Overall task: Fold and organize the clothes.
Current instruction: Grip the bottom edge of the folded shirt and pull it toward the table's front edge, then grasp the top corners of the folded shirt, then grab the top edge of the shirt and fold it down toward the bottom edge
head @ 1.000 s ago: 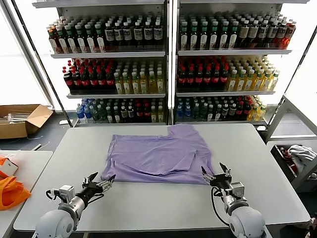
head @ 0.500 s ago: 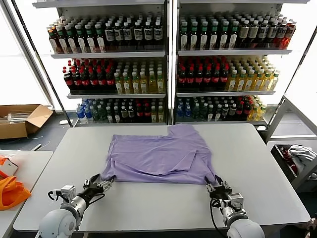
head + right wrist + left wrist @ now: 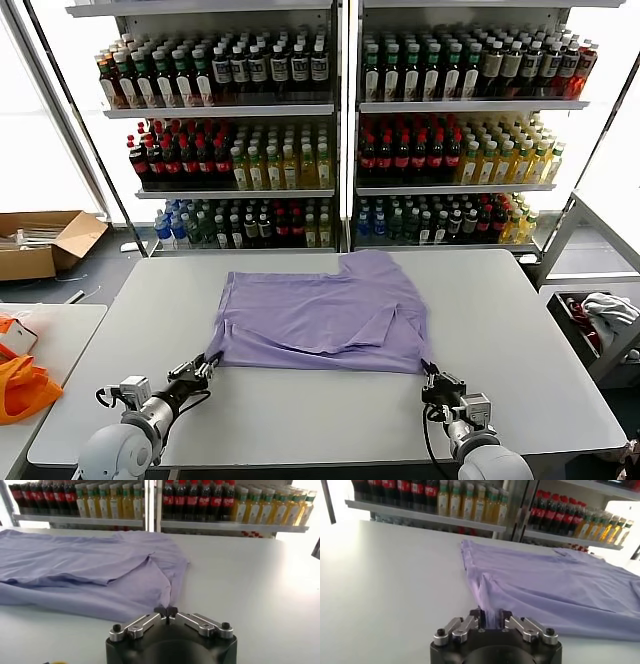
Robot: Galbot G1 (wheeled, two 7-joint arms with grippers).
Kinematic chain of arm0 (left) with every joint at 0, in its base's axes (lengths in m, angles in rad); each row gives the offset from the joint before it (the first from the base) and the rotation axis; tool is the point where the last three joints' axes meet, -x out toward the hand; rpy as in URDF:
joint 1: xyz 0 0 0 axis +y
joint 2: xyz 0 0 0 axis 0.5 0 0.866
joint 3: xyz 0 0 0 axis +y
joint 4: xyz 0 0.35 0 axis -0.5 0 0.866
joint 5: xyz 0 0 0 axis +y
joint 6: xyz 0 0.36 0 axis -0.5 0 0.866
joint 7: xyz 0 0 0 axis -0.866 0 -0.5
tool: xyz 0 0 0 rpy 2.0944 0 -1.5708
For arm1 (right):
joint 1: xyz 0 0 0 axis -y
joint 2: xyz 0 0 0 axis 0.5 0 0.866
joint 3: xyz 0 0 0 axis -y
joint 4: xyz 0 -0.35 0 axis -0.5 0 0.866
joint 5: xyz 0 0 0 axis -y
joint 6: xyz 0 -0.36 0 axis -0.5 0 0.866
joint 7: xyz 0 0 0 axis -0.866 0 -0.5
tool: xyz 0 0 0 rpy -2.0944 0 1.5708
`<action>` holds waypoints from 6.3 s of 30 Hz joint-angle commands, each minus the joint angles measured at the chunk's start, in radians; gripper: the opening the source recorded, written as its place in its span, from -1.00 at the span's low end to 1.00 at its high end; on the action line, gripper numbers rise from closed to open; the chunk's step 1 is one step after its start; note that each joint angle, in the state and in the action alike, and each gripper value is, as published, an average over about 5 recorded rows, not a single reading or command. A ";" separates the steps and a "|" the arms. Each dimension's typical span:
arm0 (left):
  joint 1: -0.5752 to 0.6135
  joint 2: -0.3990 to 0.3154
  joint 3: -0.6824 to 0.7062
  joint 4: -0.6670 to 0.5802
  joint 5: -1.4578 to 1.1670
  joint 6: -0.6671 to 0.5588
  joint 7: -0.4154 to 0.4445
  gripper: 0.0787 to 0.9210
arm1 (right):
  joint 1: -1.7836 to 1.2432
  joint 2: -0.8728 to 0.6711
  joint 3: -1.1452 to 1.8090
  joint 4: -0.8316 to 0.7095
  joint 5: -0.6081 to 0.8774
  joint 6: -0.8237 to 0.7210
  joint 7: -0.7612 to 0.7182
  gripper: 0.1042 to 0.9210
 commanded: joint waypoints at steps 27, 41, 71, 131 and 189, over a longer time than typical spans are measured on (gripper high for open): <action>0.505 -0.126 -0.265 -0.379 0.152 -0.002 0.053 -0.97 | -0.462 0.055 0.069 0.316 -0.124 0.065 -0.052 -1.00; 0.518 -0.117 -0.288 -0.408 0.166 -0.018 0.071 -0.88 | -0.507 0.022 0.144 0.355 -0.095 0.070 -0.083 -0.81; -0.325 0.303 0.081 0.212 -0.031 0.046 0.243 0.77 | 0.742 -0.286 -0.189 -0.492 0.169 -0.097 -0.582 0.76; -0.506 0.183 0.300 0.400 -0.036 0.114 0.201 -0.10 | 0.976 0.089 -0.321 -1.019 -0.027 -0.054 -0.590 -0.12; 0.380 0.184 -0.208 -0.377 0.065 0.117 0.098 -0.75 | -0.258 -0.044 0.300 0.267 0.109 -0.037 -0.424 -0.81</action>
